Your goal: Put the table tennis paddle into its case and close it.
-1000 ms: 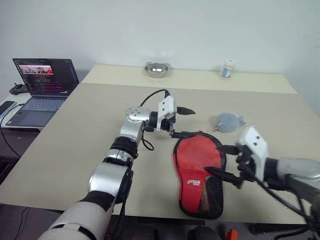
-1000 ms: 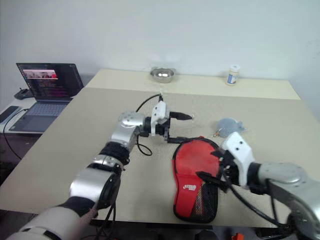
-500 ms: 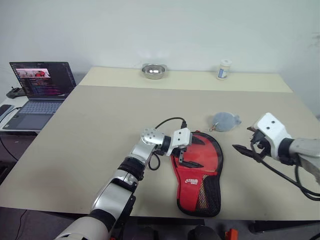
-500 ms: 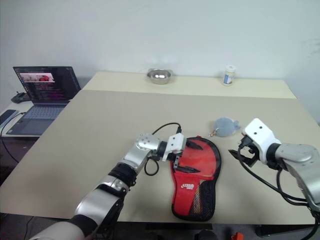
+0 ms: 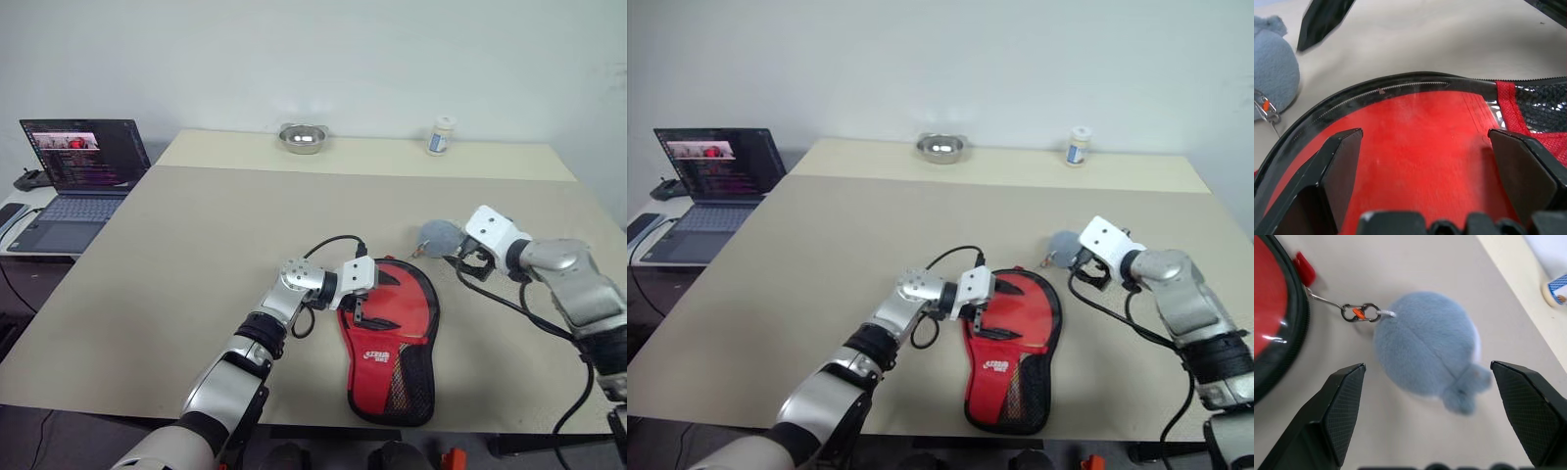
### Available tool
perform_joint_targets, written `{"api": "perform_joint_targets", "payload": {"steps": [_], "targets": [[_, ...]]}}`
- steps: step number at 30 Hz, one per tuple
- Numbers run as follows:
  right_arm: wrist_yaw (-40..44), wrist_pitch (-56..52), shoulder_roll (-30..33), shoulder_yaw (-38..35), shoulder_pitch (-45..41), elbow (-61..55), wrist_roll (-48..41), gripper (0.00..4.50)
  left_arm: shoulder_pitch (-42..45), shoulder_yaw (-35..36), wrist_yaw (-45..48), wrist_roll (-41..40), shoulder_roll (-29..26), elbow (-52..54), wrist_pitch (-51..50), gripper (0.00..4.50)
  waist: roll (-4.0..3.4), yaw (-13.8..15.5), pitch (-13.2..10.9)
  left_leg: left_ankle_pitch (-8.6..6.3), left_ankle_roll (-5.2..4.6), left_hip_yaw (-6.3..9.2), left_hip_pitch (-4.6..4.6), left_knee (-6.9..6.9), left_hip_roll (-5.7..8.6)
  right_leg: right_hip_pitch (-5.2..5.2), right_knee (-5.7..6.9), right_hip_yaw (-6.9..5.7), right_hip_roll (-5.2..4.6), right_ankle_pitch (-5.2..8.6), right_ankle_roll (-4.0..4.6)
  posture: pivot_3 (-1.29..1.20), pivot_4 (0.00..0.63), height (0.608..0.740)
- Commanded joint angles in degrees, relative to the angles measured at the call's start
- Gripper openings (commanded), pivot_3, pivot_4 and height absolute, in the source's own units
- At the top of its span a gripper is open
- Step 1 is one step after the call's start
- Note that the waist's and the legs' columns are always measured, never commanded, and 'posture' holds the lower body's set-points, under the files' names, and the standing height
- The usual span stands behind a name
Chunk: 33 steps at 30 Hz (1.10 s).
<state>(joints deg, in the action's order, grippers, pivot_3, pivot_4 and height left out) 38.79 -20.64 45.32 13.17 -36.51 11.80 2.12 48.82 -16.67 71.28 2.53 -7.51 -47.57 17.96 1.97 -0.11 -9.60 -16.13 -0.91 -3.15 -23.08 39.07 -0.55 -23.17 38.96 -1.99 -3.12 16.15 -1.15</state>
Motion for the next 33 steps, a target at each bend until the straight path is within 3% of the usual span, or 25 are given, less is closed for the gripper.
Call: {"api": "perform_joint_targets", "payload": {"steps": [1,12,15,20,25,29,33], "targets": [[0.0,5.7,-2.0,1.1,-4.3,6.3,3.6,4.50,0.5,-0.4,-0.6,0.0,0.2,1.0,0.6,4.46,-0.01,0.0,0.0,0.01,0.01,-0.01,0.00,0.00,0.00,-0.01,0.00,0.01,0.00,0.00,0.00,0.00,0.150,0.740],[-5.0,19.0,-10.7,5.6,-17.3,34.7,14.2,4.50,-0.3,-1.1,-1.8,0.5,-0.1,0.7,0.5,4.46,-0.06,-0.3,0.0,0.13,0.23,-0.12,0.04,-0.01,-0.02,-0.01,0.01,0.05,-0.03,-0.01,0.01,0.00,0.150,0.740],[-6.6,20.3,-11.5,5.2,-18.1,37.4,15.2,3.85,-0.6,-1.5,-2.2,0.8,-0.1,-0.1,0.6,4.50,-0.09,-0.3,0.0,0.14,0.24,-0.12,0.04,0.00,-0.02,0.00,0.03,0.08,-0.04,-0.01,0.01,0.00,0.150,0.740],[-6.6,21.0,-11.2,5.0,-18.3,38.0,16.0,2.25,-0.8,-2.3,-2.8,1.7,0.4,-2.3,1.2,4.50,-0.16,-0.4,0.1,0.14,0.24,-0.12,0.08,0.01,-0.02,0.04,0.05,0.08,-0.05,-0.01,0.01,0.00,0.150,0.740],[-3.3,19.7,-8.1,5.3,-14.9,30.6,17.0,0.91,-1.0,-3.6,-1.8,2.7,1.4,-5.6,2.3,4.50,-0.36,0.1,0.2,0.13,0.23,-0.11,0.09,0.02,0.00,0.09,0.03,0.06,-0.06,-0.01,0.01,0.00,0.150,0.740],[5.2,15.7,-3.9,5.5,-9.4,17.7,17.1,0.46,-1.1,-4.3,0.7,2.8,1.7,-6.6,2.6,4.50,-0.47,0.2,0.3,0.08,0.15,-0.09,0.08,0.01,0.01,0.10,0.00,0.06,-0.06,-0.01,0.01,0.00,0.150,0.740],[13.1,10.1,2.1,4.5,-3.1,4.3,16.7,0.34,-0.3,-4.8,0.0,4.4,1.5,-9.8,4.0,4.50,-0.71,0.3,0.5,0.01,0.03,-0.06,0.08,0.00,0.01,0.10,-0.03,0.01,-0.05,0.00,0.00,0.00,0.150,0.740]]}}
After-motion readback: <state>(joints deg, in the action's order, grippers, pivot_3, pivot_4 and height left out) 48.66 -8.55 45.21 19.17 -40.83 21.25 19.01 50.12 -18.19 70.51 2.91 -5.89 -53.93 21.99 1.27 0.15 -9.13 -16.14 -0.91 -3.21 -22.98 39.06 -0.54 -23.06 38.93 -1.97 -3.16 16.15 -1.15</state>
